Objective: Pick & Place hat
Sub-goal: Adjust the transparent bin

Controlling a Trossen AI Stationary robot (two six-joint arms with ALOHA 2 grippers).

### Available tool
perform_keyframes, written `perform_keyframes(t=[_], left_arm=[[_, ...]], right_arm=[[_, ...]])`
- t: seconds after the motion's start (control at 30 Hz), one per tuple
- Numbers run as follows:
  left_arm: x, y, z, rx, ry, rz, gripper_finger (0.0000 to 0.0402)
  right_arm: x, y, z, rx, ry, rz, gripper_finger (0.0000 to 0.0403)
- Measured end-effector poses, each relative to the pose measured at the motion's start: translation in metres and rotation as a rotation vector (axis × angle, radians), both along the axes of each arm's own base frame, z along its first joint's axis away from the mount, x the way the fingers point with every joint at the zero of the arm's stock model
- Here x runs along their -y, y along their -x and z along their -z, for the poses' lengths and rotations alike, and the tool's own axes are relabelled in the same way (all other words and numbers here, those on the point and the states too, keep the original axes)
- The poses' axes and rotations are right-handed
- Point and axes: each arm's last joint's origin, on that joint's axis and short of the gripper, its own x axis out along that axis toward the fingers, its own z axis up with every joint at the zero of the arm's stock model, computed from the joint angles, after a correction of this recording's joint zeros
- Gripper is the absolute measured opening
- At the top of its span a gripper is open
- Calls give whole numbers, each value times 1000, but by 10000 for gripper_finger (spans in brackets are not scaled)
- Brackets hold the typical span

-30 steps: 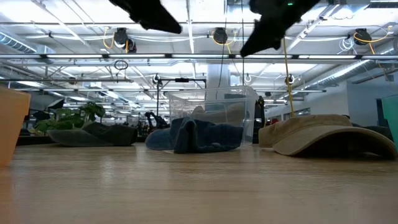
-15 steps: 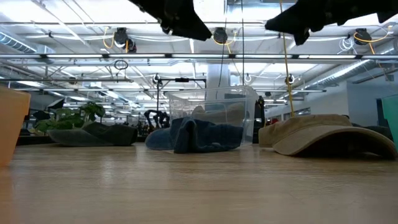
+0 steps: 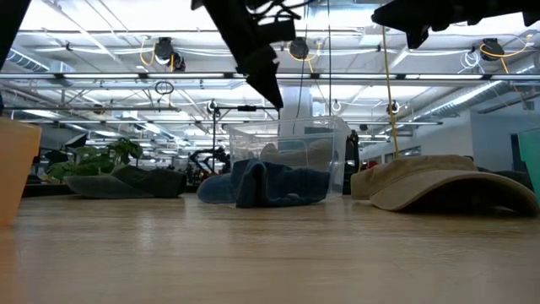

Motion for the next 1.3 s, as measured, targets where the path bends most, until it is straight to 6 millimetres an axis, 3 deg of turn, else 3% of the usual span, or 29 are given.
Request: perform_keyframes(t=[0.43,0.67,0.97,1.3], left_arm=[[-60,7,19,-50,87,-93,185],[-66,7,32,-92,101,-161,163],[-72,9,33,-44,101,-356,115],[-80,13,32,-79,21,-356,81]], right_arm=[[-1,0,2,-28,30,-24,20],[-1,0,4,-42,29,-24,20],[-1,0,4,-42,28,-23,20],[-1,0,4,-42,28,-23,20]])
